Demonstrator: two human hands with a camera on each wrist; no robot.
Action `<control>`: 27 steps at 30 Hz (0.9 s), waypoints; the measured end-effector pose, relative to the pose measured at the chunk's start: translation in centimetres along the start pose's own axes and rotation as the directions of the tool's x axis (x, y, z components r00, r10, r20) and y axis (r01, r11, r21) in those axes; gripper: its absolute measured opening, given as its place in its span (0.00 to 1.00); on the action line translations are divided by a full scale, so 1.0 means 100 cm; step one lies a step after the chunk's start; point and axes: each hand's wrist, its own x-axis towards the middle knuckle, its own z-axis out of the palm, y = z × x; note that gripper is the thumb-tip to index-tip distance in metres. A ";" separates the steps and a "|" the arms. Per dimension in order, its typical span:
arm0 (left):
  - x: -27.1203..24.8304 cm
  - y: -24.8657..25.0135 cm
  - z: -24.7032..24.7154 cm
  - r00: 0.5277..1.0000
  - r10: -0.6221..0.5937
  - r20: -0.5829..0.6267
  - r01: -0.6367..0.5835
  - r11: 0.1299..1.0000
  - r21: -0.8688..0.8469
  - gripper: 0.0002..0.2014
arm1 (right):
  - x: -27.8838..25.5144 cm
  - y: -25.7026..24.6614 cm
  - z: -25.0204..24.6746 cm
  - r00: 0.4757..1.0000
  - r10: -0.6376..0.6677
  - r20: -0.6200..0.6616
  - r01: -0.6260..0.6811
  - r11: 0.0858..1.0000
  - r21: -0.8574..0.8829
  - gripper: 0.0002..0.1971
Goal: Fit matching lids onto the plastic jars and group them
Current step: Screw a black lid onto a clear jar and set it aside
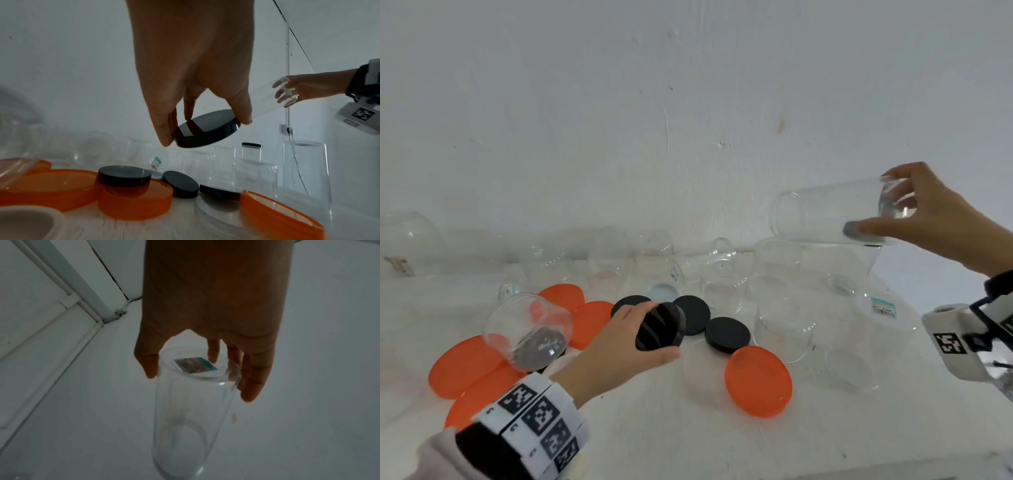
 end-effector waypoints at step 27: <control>-0.043 -0.016 -0.096 0.925 -0.230 -0.303 0.103 0.919 -0.380 0.31 | -0.137 -0.095 0.234 0.427 -0.008 0.904 -0.861 0.302 0.409 0.19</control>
